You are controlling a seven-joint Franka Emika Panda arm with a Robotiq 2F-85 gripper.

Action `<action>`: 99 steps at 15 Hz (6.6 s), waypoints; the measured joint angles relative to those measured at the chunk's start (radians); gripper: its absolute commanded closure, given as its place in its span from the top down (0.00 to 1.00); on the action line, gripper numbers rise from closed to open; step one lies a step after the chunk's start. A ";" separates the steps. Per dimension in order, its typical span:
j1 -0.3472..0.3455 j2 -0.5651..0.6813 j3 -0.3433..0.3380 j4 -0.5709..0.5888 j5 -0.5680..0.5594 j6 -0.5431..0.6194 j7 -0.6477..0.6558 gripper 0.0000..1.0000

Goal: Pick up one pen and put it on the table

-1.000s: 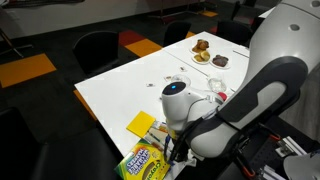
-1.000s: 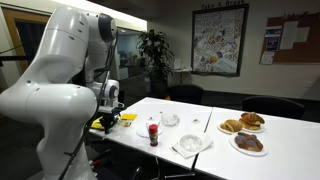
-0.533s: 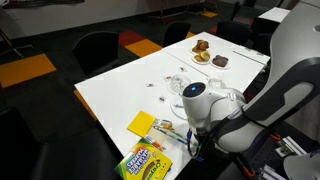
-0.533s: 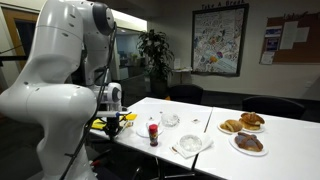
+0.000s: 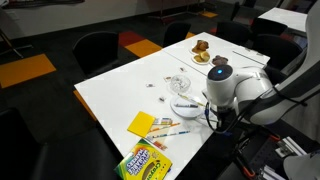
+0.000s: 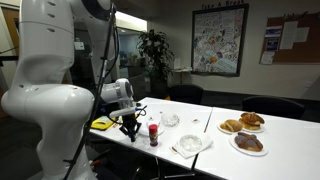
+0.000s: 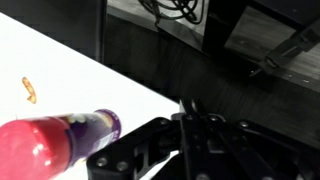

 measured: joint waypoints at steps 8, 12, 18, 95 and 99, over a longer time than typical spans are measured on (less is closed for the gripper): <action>-0.079 -0.128 0.009 0.000 -0.250 0.093 -0.042 0.01; -0.089 -0.127 0.038 0.000 -0.254 0.149 -0.090 0.01; -0.107 -0.097 0.097 -0.021 -0.080 0.337 -0.345 0.01; 0.041 0.481 0.206 0.701 0.276 0.099 -0.636 0.00; 0.088 0.482 0.141 0.723 0.169 0.069 -0.498 0.00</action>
